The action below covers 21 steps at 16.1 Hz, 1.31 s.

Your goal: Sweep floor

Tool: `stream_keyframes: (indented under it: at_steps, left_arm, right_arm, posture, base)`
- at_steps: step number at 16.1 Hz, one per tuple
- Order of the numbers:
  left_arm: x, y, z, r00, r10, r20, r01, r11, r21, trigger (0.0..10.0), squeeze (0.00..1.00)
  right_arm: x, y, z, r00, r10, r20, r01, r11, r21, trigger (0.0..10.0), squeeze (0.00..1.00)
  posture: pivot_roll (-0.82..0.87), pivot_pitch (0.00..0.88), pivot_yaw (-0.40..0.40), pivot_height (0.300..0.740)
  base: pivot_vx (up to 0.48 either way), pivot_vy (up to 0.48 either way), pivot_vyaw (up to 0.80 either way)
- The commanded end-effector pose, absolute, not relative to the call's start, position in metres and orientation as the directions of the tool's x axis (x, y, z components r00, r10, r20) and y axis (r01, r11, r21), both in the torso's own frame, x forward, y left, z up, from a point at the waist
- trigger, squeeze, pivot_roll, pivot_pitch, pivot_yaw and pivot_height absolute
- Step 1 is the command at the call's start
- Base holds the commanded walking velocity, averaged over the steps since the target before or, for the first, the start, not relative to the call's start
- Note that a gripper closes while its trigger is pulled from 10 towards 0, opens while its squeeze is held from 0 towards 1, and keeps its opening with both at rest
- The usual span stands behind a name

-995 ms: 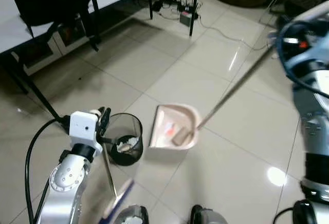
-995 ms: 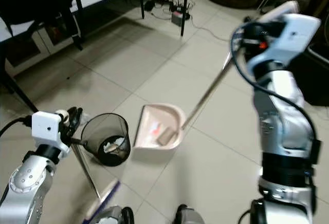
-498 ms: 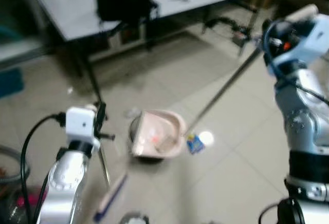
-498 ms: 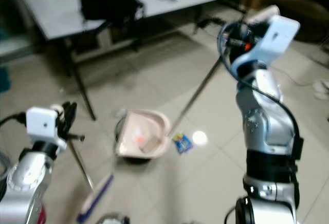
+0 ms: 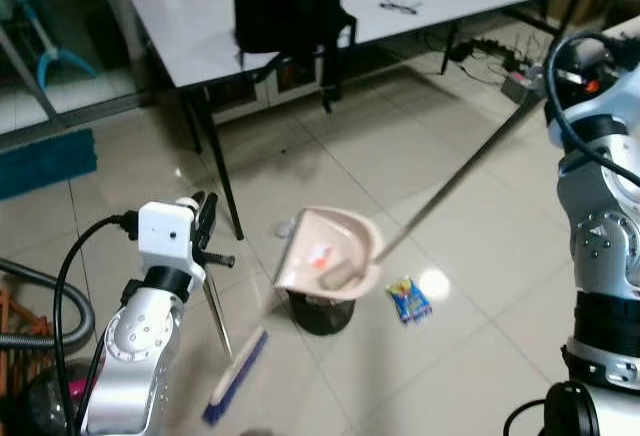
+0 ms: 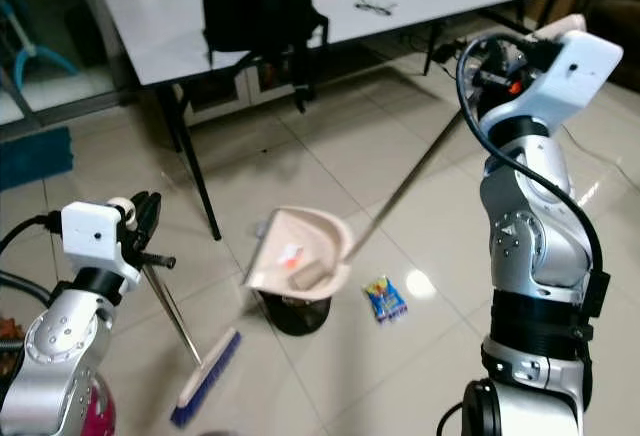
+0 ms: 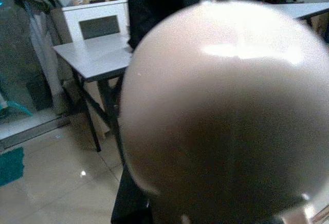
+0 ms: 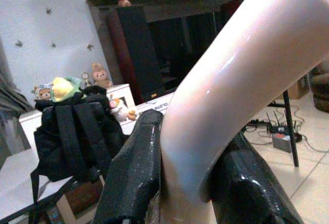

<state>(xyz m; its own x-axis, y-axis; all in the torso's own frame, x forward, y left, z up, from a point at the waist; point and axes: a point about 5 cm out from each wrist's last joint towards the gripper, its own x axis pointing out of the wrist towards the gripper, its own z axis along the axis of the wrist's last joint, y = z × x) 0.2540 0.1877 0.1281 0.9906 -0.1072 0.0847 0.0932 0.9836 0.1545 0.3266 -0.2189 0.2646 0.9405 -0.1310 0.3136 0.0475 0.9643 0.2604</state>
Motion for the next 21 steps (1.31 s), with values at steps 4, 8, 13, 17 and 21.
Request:
stream_keyframes:
  at_steps: [4,8,13,17,21]
  left_arm:
    - [0.256,0.192,0.132,0.991,-0.098,0.091,0.080,0.981,0.178,10.0,0.00]
    - [0.257,0.187,0.127,0.992,-0.105,0.074,0.091,0.982,0.164,10.0,0.00]
    - [0.256,0.186,0.125,0.992,-0.107,0.067,0.095,0.982,0.161,10.0,0.00]
    - [0.256,0.185,0.125,0.992,-0.109,0.065,0.098,0.983,0.158,10.0,0.00]
    - [0.256,0.185,0.124,0.992,-0.115,0.060,0.104,0.983,0.154,10.0,0.00]
  right_arm:
    - [0.326,-0.214,0.278,0.919,-0.116,0.377,0.011,0.963,0.270,10.0,0.00]
    - [0.325,-0.213,0.275,0.912,-0.124,0.391,0.015,0.963,0.271,10.0,0.00]
    - [0.325,-0.214,0.274,0.901,-0.136,0.411,0.039,0.971,0.235,10.0,0.00]
    - [0.325,-0.215,0.274,0.891,-0.138,0.433,0.051,0.977,0.205,10.0,0.00]
    - [0.320,-0.200,0.282,0.859,-0.019,0.512,-0.031,0.996,0.087,10.0,0.00]
  posture:
    - [0.03,0.017,0.022,0.740]
    - [0.03,0.017,0.021,0.740]
    - [0.03,0.017,0.019,0.740]
    - [0.03,0.018,0.019,0.740]
    - [0.03,0.021,0.020,0.740]
  base:
    - [0.292,0.000,0.00]
    - [0.071,0.000,0.00]
    - [0.000,0.000,0.00]
    - [0.000,0.000,0.00]
    - [0.000,0.000,0.00]
